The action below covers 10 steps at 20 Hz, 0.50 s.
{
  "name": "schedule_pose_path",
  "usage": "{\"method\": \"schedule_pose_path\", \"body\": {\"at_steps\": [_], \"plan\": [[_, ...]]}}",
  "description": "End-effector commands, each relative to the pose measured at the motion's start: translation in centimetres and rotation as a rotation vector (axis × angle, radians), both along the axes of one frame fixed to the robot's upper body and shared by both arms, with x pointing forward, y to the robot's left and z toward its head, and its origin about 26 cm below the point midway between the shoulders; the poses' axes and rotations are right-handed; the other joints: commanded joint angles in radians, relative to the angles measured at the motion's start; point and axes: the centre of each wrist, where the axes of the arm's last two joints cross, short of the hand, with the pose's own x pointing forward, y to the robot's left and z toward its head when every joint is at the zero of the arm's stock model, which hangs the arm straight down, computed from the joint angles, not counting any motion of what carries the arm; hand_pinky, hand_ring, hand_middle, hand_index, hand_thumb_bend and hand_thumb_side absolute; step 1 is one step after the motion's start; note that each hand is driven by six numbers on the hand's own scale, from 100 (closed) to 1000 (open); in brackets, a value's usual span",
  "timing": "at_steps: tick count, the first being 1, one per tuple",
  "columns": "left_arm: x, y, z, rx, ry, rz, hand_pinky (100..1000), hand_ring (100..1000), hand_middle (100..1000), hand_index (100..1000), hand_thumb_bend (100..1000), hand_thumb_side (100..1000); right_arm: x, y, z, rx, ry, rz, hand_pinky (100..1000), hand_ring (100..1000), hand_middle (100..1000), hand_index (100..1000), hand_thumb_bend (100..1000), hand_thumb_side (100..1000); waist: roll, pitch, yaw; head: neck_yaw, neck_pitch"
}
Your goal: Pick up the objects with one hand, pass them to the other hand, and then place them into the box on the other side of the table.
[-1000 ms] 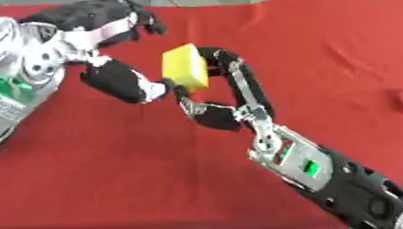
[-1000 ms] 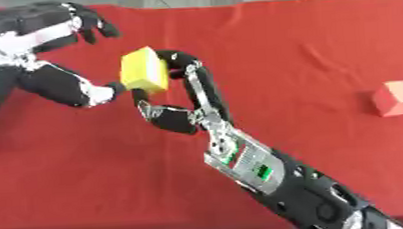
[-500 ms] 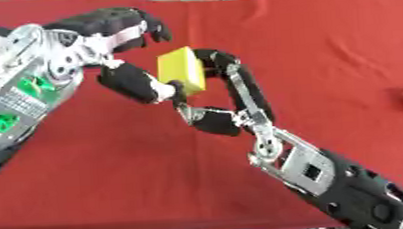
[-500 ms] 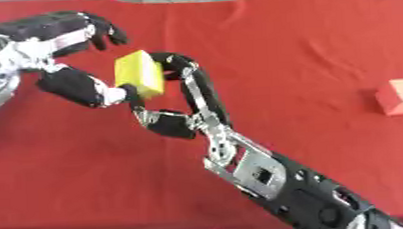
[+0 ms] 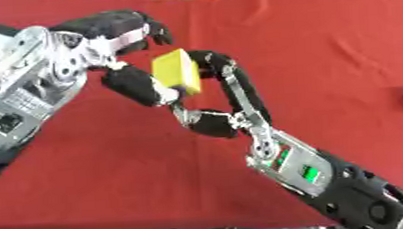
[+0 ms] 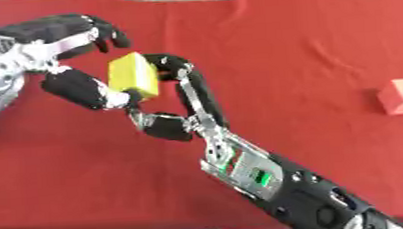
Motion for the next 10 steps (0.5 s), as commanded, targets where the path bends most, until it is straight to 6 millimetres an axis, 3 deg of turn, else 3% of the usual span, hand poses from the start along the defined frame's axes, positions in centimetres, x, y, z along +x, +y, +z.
{"method": "schedule_pose_path", "body": {"at_steps": [1, 10], "plan": [[0.20, 0.07, 0.56, 0.005, 0.002, 0.027, 805, 797, 803, 876, 432, 470, -0.14, -0.04, 0.88, -0.002, -0.046, 0.015, 738, 756, 429, 565, 100, 100, 0.003, -0.013, -0.001, 0.002, -0.008], [0.51, 0.25, 0.05, 0.010, 0.004, 0.038, 805, 797, 803, 869, 412, 424, -0.20, 0.00, 0.88, -0.005, -0.058, 0.021, 739, 756, 429, 563, 100, 100, 0.000, -0.008, -0.002, 0.007, -0.012]]}}
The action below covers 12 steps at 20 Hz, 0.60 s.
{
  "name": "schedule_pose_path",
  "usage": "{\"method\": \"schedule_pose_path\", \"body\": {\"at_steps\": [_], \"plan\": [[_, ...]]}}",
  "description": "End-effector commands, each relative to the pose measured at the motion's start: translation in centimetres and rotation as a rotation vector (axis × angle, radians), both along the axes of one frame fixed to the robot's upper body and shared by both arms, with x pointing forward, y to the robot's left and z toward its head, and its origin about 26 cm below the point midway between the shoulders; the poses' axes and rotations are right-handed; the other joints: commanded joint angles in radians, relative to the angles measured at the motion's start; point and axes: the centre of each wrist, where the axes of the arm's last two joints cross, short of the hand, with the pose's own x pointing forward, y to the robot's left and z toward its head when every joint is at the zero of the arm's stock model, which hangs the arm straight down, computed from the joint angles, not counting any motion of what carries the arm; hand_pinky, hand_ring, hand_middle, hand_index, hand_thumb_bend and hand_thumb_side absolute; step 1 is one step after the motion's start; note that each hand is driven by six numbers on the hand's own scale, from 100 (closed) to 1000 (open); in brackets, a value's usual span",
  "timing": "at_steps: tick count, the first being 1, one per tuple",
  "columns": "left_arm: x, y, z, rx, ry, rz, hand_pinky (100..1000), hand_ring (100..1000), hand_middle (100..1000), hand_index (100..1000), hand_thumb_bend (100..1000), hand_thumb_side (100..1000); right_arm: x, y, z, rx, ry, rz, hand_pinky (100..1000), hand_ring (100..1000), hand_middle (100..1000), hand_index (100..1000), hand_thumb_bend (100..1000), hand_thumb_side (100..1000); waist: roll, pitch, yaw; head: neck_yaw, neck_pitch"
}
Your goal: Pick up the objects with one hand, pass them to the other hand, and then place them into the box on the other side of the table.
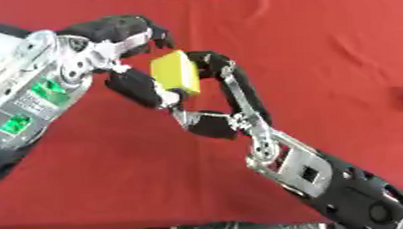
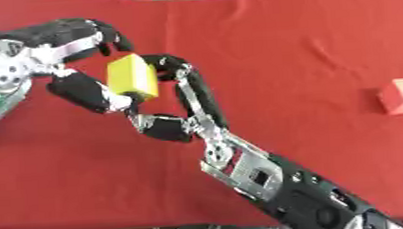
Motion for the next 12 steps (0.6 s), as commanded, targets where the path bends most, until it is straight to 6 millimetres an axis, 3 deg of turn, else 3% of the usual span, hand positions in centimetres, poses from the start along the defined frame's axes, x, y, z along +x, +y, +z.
{"method": "schedule_pose_path", "body": {"at_steps": [1, 12], "plan": [[0.14, 0.39, 0.80, 0.000, -0.009, 0.029, 805, 796, 803, 868, 408, 416, -0.17, -0.03, 0.93, 0.000, -0.046, 0.017, 739, 758, 429, 563, 100, 100, 0.002, -0.014, -0.002, 0.004, -0.012], [-0.02, 0.38, 0.84, -0.053, -0.036, 0.036, 755, 731, 708, 782, 256, 306, -0.21, 0.04, 0.76, -0.008, -0.048, 0.018, 741, 763, 429, 563, 100, 100, 0.001, -0.009, -0.003, 0.005, -0.011]]}}
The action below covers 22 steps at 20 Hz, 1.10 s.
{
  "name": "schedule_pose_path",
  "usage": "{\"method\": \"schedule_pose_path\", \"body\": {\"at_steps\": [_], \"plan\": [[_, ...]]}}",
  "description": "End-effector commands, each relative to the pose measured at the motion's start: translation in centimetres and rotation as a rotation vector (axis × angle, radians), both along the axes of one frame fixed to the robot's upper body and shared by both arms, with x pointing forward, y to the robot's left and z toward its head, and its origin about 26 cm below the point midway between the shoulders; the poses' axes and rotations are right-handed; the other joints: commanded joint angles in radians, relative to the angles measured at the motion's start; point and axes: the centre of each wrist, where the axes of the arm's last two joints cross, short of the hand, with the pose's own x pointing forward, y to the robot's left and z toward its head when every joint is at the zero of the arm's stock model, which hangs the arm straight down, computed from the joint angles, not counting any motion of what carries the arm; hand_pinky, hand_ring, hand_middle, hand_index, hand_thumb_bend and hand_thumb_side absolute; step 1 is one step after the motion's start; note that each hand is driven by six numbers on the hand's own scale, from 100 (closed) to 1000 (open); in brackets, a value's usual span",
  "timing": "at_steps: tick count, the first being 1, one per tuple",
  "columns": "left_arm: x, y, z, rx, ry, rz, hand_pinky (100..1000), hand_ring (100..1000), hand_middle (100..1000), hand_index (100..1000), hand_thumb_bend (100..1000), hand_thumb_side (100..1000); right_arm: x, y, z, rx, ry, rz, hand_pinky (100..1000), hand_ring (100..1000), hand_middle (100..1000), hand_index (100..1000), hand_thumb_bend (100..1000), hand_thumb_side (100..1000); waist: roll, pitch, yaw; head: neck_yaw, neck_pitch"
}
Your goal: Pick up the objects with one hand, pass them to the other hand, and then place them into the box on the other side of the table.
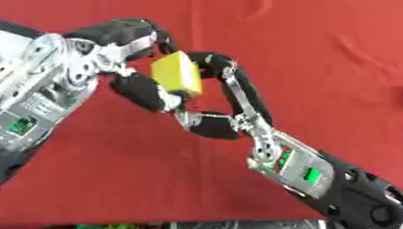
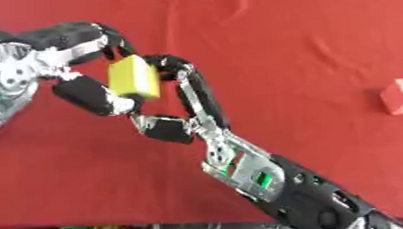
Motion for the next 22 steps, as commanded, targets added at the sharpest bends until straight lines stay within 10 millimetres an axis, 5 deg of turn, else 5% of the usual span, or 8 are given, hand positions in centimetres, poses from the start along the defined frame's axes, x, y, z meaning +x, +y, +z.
{"method": "schedule_pose_path", "body": {"at_steps": [1, 17, 22], "plan": [[0.20, 0.72, 1.02, -0.023, -0.035, 0.042, 750, 721, 693, 769, 249, 304, -0.20, 0.04, 0.74, 0.000, -0.035, 0.016, 741, 763, 429, 563, 100, 100, 0.005, -0.015, 0.000, 0.001, -0.010], [-0.23, 0.52, 1.08, -0.059, -0.111, 0.037, 688, 591, 511, 553, 100, 119, -0.06, 0.06, 0.17, -0.030, -0.021, 0.014, 730, 771, 451, 584, 100, 100, 0.005, -0.011, -0.001, 0.005, -0.012], [-0.06, 0.50, 0.85, -0.052, -0.120, 0.035, 671, 561, 460, 467, 100, 144, 0.00, 0.01, 0.10, -0.047, -0.036, 0.014, 722, 798, 498, 640, 100, 100, 0.005, -0.010, -0.002, 0.004, -0.013]]}}
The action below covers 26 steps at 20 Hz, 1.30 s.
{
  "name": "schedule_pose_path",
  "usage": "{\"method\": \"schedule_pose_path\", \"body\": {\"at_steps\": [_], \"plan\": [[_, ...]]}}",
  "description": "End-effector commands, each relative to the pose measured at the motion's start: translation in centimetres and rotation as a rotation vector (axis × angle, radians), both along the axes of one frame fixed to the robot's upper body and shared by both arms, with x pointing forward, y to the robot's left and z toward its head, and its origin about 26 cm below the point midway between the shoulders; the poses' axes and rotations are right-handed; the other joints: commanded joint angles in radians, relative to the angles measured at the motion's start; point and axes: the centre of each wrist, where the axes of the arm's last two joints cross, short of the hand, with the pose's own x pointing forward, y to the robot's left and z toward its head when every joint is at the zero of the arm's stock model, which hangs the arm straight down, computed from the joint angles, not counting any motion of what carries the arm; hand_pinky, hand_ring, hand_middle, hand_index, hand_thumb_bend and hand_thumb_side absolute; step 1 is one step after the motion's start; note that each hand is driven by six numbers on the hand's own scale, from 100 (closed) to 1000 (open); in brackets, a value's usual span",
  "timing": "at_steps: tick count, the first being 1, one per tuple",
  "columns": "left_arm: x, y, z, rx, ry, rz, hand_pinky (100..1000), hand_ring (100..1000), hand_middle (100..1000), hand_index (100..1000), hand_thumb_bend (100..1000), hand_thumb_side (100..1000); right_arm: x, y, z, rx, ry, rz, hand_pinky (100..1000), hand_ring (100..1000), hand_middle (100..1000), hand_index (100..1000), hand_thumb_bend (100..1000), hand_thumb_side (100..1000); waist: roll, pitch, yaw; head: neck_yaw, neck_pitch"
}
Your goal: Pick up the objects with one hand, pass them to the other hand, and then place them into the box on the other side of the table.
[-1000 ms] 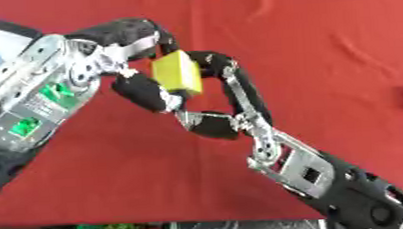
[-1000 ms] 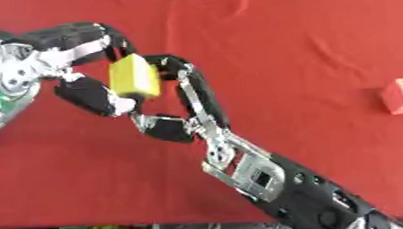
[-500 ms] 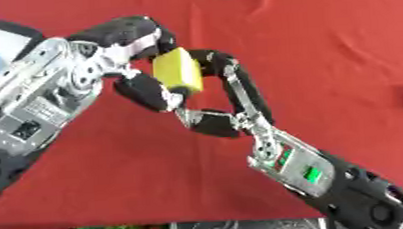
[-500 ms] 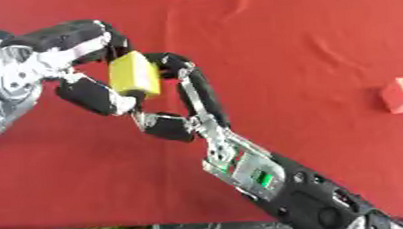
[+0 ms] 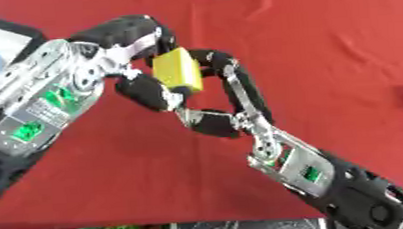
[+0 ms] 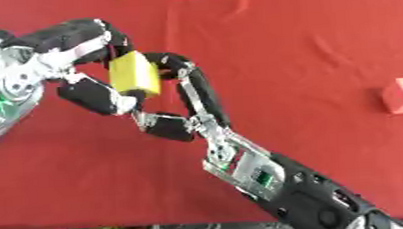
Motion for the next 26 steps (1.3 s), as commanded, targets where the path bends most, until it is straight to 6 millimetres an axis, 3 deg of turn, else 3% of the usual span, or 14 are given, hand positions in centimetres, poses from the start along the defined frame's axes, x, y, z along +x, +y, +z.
{"method": "schedule_pose_path", "body": {"at_steps": [1, 3, 4, 7, 10, 11, 18, 22, 26], "plan": [[0.4, 0.7, 1.1, -0.002, -0.056, 0.039, 667, 557, 451, 452, 100, 144, -0.2, 0.0, 0.1, -0.027, -0.022, 0.015, 720, 804, 510, 654, 100, 100, 0.005, -0.014, -0.001, 0.003, -0.013], [0.4, 0.7, 1.1, 0.002, -0.065, 0.036, 665, 553, 441, 441, 100, 140, -0.1, 0.0, 0.0, -0.037, -0.025, 0.006, 718, 816, 521, 678, 113, 100, 0.005, -0.014, -0.002, 0.003, -0.014], [0.4, 0.7, 1.1, 0.006, -0.074, 0.033, 665, 552, 437, 438, 100, 137, -0.1, -0.1, 0.0, -0.040, -0.027, 0.000, 720, 825, 512, 692, 176, 100, 0.005, -0.014, -0.002, 0.004, -0.015], [0.5, 0.7, 0.8, 0.025, -0.078, 0.031, 662, 549, 427, 429, 117, 133, 0.0, -0.1, 0.0, -0.056, -0.032, -0.018, 738, 872, 541, 759, 285, 213, 0.005, -0.014, -0.003, 0.003, -0.015], [0.6, 0.7, 0.7, 0.037, -0.077, 0.030, 662, 549, 427, 429, 117, 133, 0.0, -0.1, 0.1, -0.068, -0.035, -0.028, 738, 872, 541, 759, 285, 213, 0.005, -0.014, -0.003, 0.002, -0.016], [0.6, 0.7, 0.7, 0.039, -0.076, 0.031, 657, 546, 427, 433, 145, 133, 0.0, -0.2, 0.1, -0.075, -0.034, -0.031, 772, 928, 580, 826, 276, 327, 0.005, -0.014, -0.003, 0.001, -0.016], [1.0, 0.9, 0.2, 0.080, -0.061, 0.046, 650, 536, 408, 421, 220, 133, 0.1, -0.4, 0.3, -0.188, -0.052, -0.077, 796, 964, 625, 885, 238, 495, 0.004, -0.013, -0.003, 0.001, -0.018], [1.1, 1.0, 0.1, 0.106, -0.062, 0.046, 650, 536, 403, 416, 239, 136, 0.0, -0.5, 0.6, -0.199, -0.065, -0.100, 801, 971, 633, 900, 237, 516, 0.005, -0.014, -0.004, 0.002, -0.018], [1.1, 1.2, 0.3, 0.109, -0.074, 0.055, 648, 535, 401, 416, 240, 132, -0.3, -0.6, 1.0, -0.210, -0.081, -0.114, 806, 970, 633, 904, 259, 450, 0.006, -0.016, -0.005, 0.004, -0.018]]}}
